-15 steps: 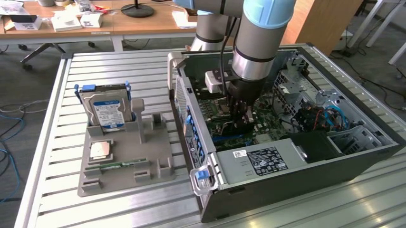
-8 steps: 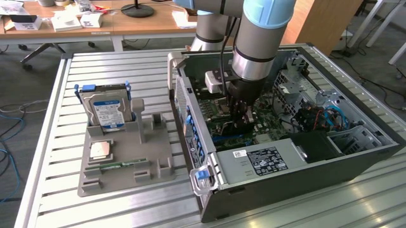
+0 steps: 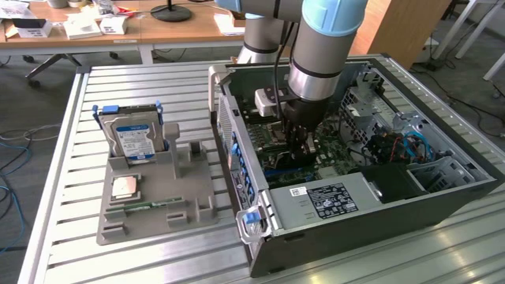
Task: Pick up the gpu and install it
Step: 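Insert the gpu into the slot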
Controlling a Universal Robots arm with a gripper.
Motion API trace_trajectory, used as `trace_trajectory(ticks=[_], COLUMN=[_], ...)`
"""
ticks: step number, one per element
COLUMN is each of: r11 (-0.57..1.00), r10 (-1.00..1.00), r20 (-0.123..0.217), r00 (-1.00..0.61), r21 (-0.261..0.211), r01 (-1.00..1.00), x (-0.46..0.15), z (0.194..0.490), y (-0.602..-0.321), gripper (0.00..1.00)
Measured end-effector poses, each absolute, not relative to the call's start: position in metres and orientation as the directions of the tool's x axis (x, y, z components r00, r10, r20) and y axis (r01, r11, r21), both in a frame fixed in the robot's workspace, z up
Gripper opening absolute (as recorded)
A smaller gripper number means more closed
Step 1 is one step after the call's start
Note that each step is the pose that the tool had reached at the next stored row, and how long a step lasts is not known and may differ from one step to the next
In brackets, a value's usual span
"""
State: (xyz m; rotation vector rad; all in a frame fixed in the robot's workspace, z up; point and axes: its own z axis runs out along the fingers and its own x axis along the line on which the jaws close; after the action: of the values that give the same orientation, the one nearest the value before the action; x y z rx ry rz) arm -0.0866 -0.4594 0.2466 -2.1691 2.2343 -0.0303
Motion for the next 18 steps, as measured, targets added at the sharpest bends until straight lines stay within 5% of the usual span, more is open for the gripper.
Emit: trace_trajectory(ticks=[18], r11=[0.03], r10=[-1.0], r20=[-0.006], r00=[-0.03], r21=[-0.034], r01=[-0.999], x=[-0.089], z=[0.2453], y=[-0.4594], gripper=[0.26])
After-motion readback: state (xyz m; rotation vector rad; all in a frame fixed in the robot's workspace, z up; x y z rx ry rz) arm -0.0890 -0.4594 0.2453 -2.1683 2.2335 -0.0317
